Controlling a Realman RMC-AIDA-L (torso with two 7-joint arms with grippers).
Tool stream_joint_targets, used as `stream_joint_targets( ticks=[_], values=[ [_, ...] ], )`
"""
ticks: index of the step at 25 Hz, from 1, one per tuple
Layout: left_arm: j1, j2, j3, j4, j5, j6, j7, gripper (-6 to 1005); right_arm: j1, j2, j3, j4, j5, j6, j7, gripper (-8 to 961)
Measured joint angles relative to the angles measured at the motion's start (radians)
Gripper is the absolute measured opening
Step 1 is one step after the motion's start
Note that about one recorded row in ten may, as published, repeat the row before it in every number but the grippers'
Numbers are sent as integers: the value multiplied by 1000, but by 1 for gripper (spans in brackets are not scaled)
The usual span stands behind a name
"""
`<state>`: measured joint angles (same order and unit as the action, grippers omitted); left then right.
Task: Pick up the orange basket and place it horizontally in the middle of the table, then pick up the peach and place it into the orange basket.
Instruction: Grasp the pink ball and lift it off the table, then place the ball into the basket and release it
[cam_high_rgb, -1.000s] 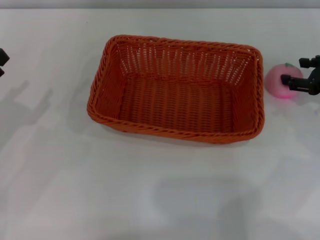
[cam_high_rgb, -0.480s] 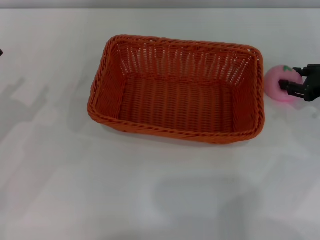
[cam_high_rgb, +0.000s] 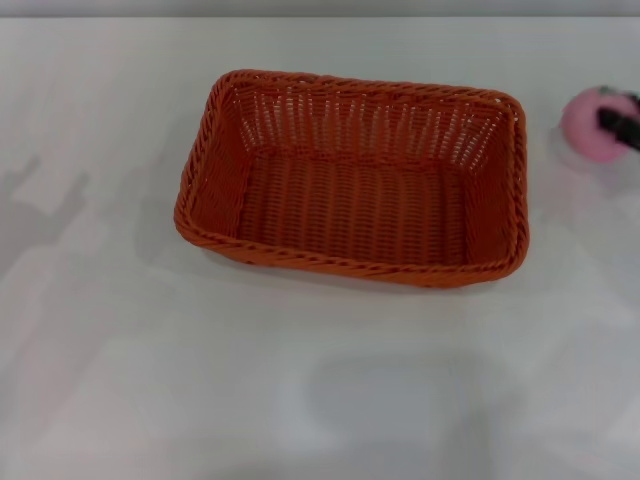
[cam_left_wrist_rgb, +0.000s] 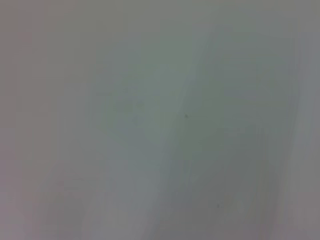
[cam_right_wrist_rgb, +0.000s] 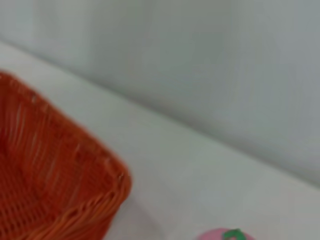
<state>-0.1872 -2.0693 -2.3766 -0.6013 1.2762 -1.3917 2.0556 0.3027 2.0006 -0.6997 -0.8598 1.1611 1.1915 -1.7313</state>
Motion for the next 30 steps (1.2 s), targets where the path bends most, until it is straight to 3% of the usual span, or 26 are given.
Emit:
stream_joint_targets(
  ticks=[6,12,16,21,30],
  values=[
    [3,0,0,3,0,2,8,726,-4,1,128,-80,36,137,-3,277],
    [3,0,1,8,0,2,9,726,5,3,122,-92,160,312,-5,231],
    [3,-3,0,9,0,2,10,725,10,4,10,-53,260,362,-23,206],
    [3,-4,0,10,0,2,14,725,37,6,-205,52,369,317,-105,173],
    [3,-5,1,11,0,-2,21,725,132,9,-325,257,365,225,-229,148]
  ],
)
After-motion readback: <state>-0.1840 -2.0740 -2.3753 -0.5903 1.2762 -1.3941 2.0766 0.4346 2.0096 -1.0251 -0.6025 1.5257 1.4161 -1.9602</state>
